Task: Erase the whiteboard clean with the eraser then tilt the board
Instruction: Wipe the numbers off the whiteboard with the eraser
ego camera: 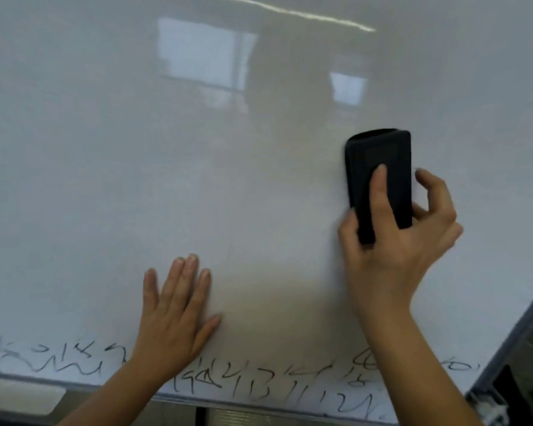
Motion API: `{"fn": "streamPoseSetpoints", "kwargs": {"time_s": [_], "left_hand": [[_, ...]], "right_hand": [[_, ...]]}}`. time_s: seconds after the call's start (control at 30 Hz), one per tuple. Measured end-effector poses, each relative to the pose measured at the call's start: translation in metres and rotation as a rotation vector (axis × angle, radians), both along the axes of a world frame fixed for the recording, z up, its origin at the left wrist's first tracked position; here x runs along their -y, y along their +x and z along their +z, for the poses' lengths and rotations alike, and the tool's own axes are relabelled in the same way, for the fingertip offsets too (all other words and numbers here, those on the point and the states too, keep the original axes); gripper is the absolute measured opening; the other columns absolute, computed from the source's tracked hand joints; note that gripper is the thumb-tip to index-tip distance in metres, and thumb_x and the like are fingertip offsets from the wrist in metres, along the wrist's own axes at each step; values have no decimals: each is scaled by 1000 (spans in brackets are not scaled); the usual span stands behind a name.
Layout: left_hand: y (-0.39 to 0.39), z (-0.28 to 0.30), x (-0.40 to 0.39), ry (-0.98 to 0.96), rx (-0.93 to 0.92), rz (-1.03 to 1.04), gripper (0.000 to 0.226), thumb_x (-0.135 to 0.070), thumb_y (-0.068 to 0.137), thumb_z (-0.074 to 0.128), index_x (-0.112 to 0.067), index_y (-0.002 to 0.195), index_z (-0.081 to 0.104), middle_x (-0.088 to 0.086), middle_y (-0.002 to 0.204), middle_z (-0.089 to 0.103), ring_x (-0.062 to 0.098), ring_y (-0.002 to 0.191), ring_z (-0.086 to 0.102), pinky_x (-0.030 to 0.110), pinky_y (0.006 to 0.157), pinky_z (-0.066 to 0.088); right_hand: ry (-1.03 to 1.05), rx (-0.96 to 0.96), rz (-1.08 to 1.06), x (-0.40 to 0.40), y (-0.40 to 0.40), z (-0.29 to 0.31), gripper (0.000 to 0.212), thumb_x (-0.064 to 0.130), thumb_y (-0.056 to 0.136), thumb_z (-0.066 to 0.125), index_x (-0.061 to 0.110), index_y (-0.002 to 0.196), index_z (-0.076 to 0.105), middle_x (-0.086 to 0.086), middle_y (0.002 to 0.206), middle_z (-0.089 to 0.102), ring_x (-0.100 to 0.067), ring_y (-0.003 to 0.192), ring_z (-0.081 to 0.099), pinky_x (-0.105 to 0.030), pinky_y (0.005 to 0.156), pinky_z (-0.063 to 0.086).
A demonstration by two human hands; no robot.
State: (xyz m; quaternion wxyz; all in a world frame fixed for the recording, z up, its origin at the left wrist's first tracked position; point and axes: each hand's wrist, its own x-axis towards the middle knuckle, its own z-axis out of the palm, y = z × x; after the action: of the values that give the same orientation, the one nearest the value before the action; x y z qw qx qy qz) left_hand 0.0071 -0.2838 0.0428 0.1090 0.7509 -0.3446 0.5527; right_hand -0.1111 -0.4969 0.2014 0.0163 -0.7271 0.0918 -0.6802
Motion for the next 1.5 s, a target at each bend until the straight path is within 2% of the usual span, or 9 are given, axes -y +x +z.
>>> {"fn": "streamPoseSetpoints", "kwargs": {"time_s": [0.17, 0.27, 0.43, 0.63, 0.77, 0.9, 0.97, 1.2, 1.5], "left_hand": [[-7, 39, 21, -43, 18, -16, 61, -39, 106, 19, -9, 156, 0, 8, 163, -10, 23, 151, -5, 57, 117, -6], [-6, 79, 37, -212, -52, -19, 60, -34, 104, 21, -3, 153, 7, 8, 162, -10, 22, 150, -5, 56, 117, -7], [-15, 92, 41, -439, -207, -312, 55, -28, 104, 16, 1, 150, 9, 13, 159, 8, 20, 150, -2, 45, 121, -9], [-14, 86, 34, -279, -133, -182, 59, -32, 102, 25, -1, 150, 13, 8, 162, -3, 19, 150, -7, 49, 118, -12], [-17, 66, 46, -66, 17, -185, 59, -29, 101, 33, -6, 153, 16, 2, 164, -3, 24, 151, -2, 60, 115, -6], [-30, 36, 69, 135, 82, -299, 59, -25, 101, 35, -10, 155, 17, 5, 164, 5, 26, 151, 5, 56, 118, -2], [-36, 18, 78, 203, 98, -311, 59, -23, 100, 38, -9, 154, 18, 6, 164, 5, 26, 151, 7, 53, 119, 1], [-32, 0, 86, 214, 134, -237, 54, -25, 104, 32, -10, 155, 19, 7, 164, 4, 25, 151, 5, 49, 120, 3], [-32, 3, 83, 218, 114, -230, 55, -26, 104, 31, -8, 155, 20, 8, 163, 6, 27, 150, 6, 51, 120, 2]], "right_hand": [[-55, -15, 63, -21, 8, -20, 49, 13, 86, 61, 19, 133, 51, -20, 135, 38, -34, 100, 42, -42, 81, 36], [-183, -134, 86, -39, 16, -49, 56, 11, 81, 68, 21, 132, 47, -26, 131, 45, -39, 94, 53, -38, 83, 32], [-373, -303, 120, -55, 19, -111, 58, 7, 80, 70, 22, 132, 48, -20, 132, 41, -31, 94, 48, -41, 84, 38], [-465, -390, 174, -59, 12, -148, 38, 10, 98, 48, 25, 133, 49, -15, 130, 43, -26, 100, 46, -37, 90, 37], [-361, -403, 115, -37, -9, -171, 48, 13, 92, 55, 28, 136, 43, -17, 131, 40, -29, 101, 45, -38, 90, 35], [-190, -394, 85, -15, -32, -191, 70, 13, 84, 66, 26, 142, 30, -18, 131, 39, -31, 105, 48, -42, 88, 38], [-76, -390, 50, -3, -47, -198, 65, 14, 86, 61, 24, 142, 29, -18, 131, 39, -34, 107, 49, -44, 87, 40], [444, -174, -114, 39, -76, -179, 63, -2, 83, 67, 7, 140, 42, -31, 127, 47, -40, 110, 45, -50, 89, 44], [499, -156, 1, -5, -47, -194, 63, -1, 80, 71, 10, 136, 45, -29, 124, 48, -38, 112, 47, -38, 94, 42]]}}
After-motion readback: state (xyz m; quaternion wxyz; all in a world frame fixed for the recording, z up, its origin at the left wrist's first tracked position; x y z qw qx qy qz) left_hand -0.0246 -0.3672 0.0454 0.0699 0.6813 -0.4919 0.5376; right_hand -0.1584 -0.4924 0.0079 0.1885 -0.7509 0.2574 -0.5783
